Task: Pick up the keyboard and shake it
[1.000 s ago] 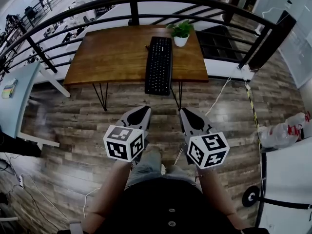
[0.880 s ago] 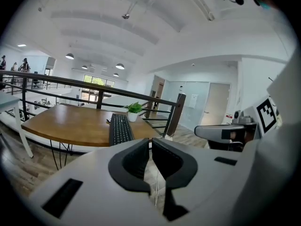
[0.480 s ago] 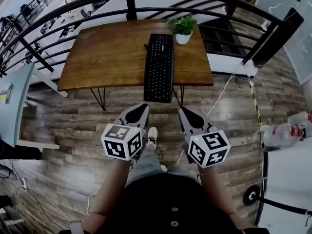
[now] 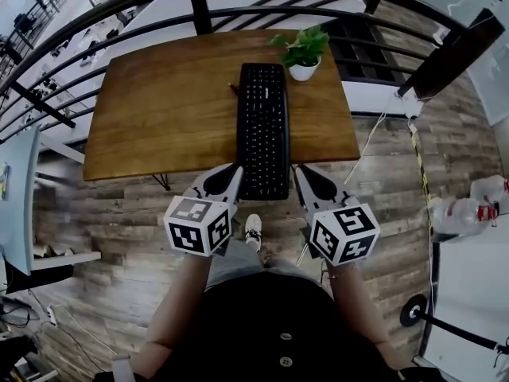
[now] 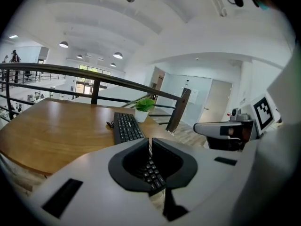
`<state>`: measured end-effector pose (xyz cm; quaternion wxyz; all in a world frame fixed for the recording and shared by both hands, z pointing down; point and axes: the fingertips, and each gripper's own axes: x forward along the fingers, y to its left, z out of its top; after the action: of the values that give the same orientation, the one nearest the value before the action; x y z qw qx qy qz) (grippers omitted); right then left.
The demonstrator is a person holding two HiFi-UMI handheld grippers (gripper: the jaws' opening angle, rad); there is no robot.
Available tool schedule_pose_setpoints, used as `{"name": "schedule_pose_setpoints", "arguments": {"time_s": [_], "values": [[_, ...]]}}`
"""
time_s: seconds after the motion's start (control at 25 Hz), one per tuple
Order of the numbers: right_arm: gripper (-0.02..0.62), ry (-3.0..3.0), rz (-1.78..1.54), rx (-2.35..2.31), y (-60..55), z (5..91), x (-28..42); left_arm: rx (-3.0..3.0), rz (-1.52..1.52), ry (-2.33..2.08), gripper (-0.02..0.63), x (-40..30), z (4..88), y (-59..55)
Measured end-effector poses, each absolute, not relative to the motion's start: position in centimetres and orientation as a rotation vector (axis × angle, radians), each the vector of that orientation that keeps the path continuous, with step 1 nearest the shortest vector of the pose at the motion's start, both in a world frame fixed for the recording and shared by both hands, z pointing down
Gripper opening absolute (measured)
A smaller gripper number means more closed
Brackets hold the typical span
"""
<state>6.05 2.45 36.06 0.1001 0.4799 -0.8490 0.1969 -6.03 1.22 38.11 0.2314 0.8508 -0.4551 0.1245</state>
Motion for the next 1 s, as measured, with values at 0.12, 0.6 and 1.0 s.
{"name": "schedule_pose_setpoints", "arguments": {"time_s": [0.12,0.6,1.0], "values": [[0.028,-2.488,0.596,1.448,-0.6,36.4,5.6,2.339,0.361,-1.211,0.031,-6.4,38.6,-1.6],[0.028,-2.409,0.673,1.503,-5.6,37.9,5.6,2.315,0.399,-1.051,0.031,-5.6,40.9,-5.0],[0.028,-2.396,0.698,1.460,-7.3,38.7,5.8,2.250,0.408,-1.059,0.031,-6.4,42.7,-5.6]]}}
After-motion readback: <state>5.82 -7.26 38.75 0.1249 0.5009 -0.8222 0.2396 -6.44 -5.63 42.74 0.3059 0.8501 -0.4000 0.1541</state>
